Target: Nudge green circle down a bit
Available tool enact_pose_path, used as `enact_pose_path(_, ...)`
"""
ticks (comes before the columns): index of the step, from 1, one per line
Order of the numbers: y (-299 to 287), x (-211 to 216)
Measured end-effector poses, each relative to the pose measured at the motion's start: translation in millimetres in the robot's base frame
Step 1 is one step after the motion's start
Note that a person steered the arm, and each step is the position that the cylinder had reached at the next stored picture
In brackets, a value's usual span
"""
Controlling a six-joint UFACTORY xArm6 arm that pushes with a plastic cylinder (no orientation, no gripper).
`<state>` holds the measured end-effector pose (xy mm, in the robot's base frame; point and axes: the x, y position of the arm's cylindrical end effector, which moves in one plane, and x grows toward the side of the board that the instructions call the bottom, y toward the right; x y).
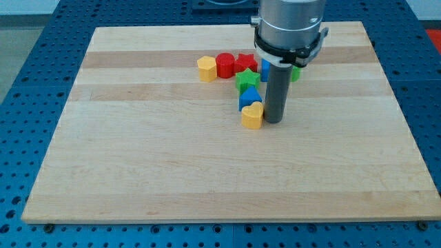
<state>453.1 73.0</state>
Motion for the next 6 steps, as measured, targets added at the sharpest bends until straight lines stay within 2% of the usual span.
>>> enact_pose_path(3, 24.3, -0.4)
enact_pose_path(5, 25.4, -71.3)
enact_pose_path(6, 25.2, -90.6)
